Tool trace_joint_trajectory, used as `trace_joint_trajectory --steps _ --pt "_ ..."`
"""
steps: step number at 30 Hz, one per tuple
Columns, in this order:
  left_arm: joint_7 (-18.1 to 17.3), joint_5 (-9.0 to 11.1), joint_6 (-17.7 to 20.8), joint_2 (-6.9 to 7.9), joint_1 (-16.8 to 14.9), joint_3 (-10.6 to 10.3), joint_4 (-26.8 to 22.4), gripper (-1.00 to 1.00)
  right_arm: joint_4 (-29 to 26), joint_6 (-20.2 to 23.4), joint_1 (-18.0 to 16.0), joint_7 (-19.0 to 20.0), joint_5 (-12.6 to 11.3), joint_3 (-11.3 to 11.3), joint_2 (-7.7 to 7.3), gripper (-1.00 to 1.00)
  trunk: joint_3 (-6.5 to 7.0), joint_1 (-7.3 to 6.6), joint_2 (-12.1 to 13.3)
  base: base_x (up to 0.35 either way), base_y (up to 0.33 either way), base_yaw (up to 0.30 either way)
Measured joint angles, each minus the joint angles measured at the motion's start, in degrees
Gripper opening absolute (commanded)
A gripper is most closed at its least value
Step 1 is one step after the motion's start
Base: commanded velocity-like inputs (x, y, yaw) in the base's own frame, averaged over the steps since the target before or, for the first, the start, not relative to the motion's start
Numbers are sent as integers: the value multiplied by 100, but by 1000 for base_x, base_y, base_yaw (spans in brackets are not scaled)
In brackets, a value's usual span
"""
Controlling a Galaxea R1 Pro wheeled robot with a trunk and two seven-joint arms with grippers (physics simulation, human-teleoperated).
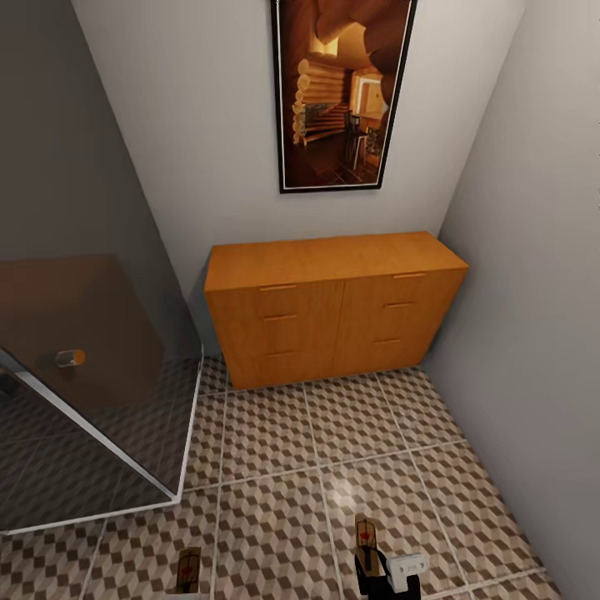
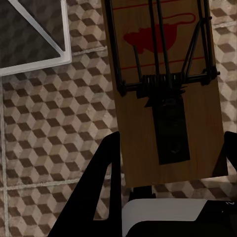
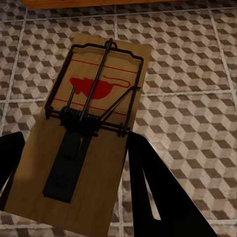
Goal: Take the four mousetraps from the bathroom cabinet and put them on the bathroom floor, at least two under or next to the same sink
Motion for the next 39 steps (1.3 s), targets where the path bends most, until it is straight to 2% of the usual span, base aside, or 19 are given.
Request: trace_joint_trajectory --steps 7,17,39 --pt "0 0 2 0 0 0 0 -100 0 0 0 2 0 0 0 -100 64 0 0 0 0 0" --pt "0 1 2 -74 0 0 57 -100 0 -1 0 0 0 -1 0 -100 156 0 0 0 0 0" --pt "0 1 5 -85 1 0 75 -100 2 0 0 -1 0 0 0 -100 358 0 1 0 0 0"
